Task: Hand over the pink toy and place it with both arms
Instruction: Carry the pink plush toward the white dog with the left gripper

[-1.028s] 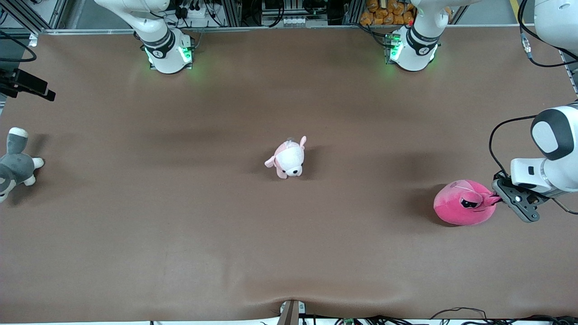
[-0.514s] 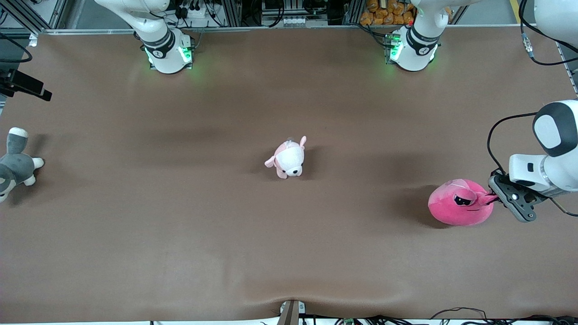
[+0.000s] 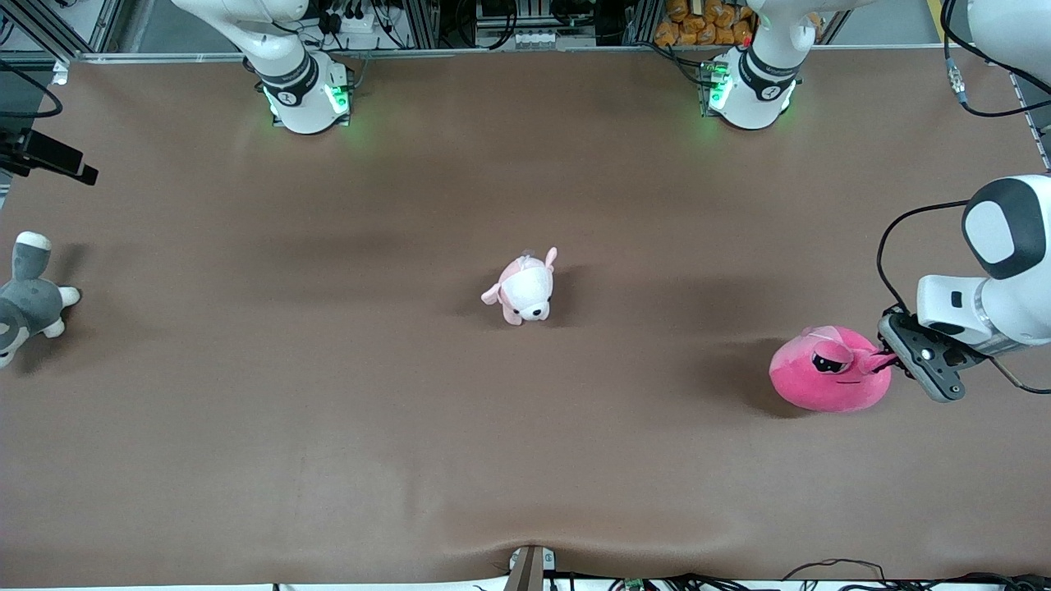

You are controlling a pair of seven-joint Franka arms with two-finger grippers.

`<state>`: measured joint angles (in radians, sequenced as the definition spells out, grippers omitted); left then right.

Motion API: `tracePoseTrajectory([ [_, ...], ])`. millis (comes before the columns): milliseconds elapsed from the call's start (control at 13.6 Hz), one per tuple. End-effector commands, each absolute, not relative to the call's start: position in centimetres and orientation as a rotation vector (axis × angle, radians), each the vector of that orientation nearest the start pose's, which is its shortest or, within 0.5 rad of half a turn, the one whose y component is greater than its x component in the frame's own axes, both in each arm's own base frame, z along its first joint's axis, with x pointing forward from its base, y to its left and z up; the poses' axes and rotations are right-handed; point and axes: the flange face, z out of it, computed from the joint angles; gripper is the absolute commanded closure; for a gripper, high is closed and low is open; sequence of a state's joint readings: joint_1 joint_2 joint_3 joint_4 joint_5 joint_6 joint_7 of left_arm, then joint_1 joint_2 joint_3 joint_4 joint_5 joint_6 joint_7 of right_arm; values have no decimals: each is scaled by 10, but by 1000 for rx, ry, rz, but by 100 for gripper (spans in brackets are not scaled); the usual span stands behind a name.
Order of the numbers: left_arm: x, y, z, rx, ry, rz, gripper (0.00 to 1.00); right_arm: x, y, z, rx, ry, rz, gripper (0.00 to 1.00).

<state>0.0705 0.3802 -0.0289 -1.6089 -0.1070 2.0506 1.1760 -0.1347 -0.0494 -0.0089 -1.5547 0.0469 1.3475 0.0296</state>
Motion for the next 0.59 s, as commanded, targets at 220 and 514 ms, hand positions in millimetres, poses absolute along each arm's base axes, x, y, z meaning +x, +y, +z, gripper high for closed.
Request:
tracePoseTrajectory([
  [220,669,-6,450,-2800,1622,-177,100,510,-67,638,-3052,280,247,0],
  [514,668,-25,461,-2831,1610,-161,100,510,-66,639,-3051,306,249,0],
])
